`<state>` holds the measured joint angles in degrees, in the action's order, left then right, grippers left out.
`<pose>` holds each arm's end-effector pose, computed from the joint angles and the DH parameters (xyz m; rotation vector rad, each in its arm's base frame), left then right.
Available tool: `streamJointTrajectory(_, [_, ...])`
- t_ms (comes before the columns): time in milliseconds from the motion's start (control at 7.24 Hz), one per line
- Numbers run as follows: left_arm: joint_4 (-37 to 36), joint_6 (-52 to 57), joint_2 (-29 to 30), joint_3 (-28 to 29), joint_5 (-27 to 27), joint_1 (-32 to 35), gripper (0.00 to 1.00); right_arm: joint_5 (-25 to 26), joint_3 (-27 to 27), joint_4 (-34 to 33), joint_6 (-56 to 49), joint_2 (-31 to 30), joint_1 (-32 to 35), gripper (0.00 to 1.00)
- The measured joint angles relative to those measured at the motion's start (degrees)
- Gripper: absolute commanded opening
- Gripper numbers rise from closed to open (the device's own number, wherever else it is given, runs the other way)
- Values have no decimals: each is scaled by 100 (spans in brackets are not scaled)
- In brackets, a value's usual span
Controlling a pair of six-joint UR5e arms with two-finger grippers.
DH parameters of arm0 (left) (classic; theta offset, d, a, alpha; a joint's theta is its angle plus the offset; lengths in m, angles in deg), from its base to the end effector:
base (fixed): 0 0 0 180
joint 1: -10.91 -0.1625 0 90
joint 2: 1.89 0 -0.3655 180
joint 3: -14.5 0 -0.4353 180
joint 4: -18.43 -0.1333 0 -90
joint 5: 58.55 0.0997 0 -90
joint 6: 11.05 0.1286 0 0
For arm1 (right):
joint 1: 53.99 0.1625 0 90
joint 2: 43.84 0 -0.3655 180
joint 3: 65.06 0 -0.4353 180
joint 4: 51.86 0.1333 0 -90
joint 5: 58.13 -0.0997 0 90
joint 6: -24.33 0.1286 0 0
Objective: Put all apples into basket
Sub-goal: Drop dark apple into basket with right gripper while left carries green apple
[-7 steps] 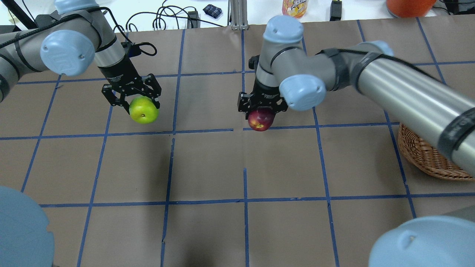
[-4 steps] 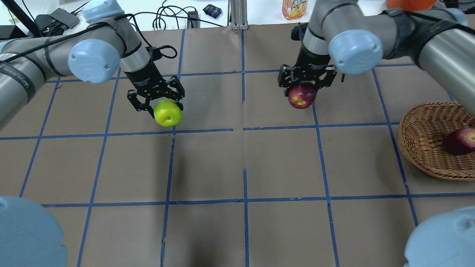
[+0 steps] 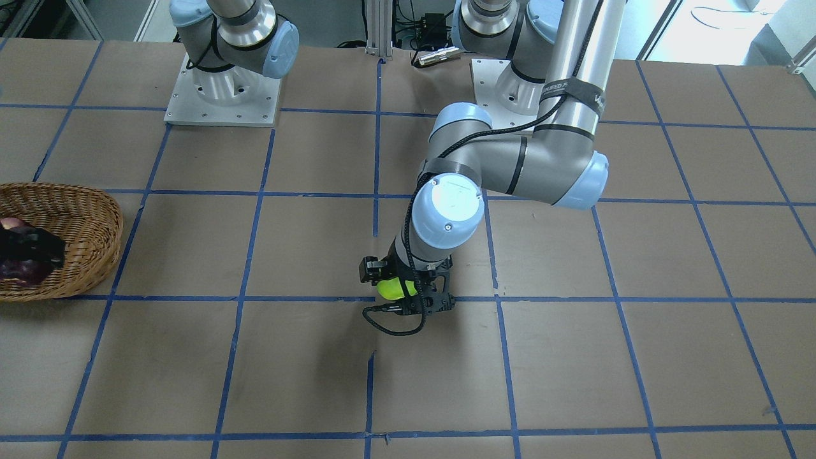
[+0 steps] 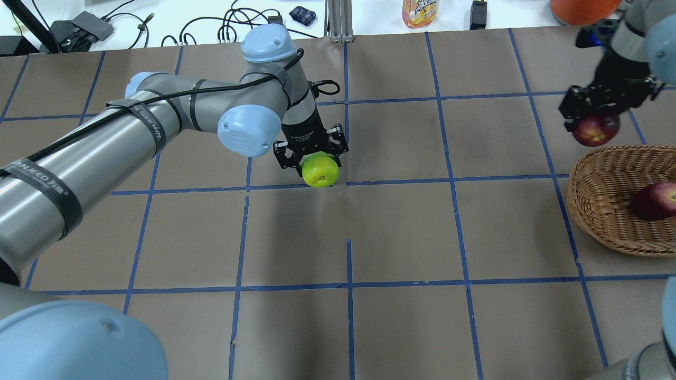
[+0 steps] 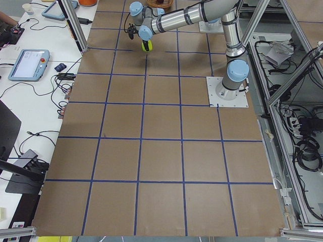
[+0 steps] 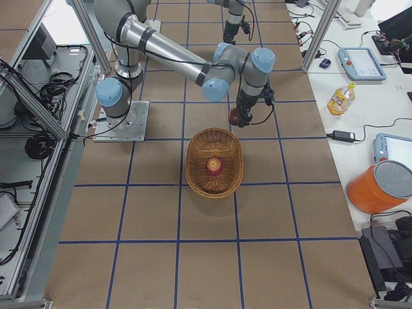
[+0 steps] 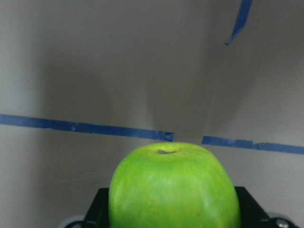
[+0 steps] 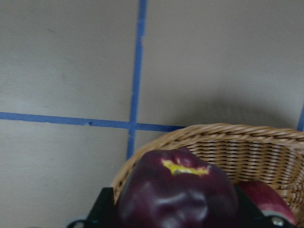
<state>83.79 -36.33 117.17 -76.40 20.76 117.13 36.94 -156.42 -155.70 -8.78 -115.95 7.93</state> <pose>-0.3303 -0.5728 0.1295 0.2492 -2.9810 -0.2291 -0.1797 -0.5960 0.2299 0.1428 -3.1040 -0.1964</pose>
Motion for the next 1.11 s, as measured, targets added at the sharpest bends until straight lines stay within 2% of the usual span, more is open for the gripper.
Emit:
streamJointTrajectory(138, [-263,-268,174,1,8,212,31,-68,-84,-148,-429,27,-552,19])
streamJointTrajectory(276, [-444,-433,319,-4,17,362,83,-184,-108,-292,-829,89,-1022,21])
streamJointTrajectory(414, [-526,-505,424,-25,22,453,89,-251,-88,-459,-1314,212,-1394,22])
streamJointTrajectory(553, [-581,-533,483,-71,16,524,100,-291,-74,-701,-1709,378,-1643,55])
streamJointTrajectory(691, [-620,-506,484,-147,24,559,100,-396,-76,-911,-2035,533,-1798,100])
streamJointTrajectory(1105, [-499,-268,41,-128,5,248,100,-907,-88,-894,-2548,581,-1903,100])
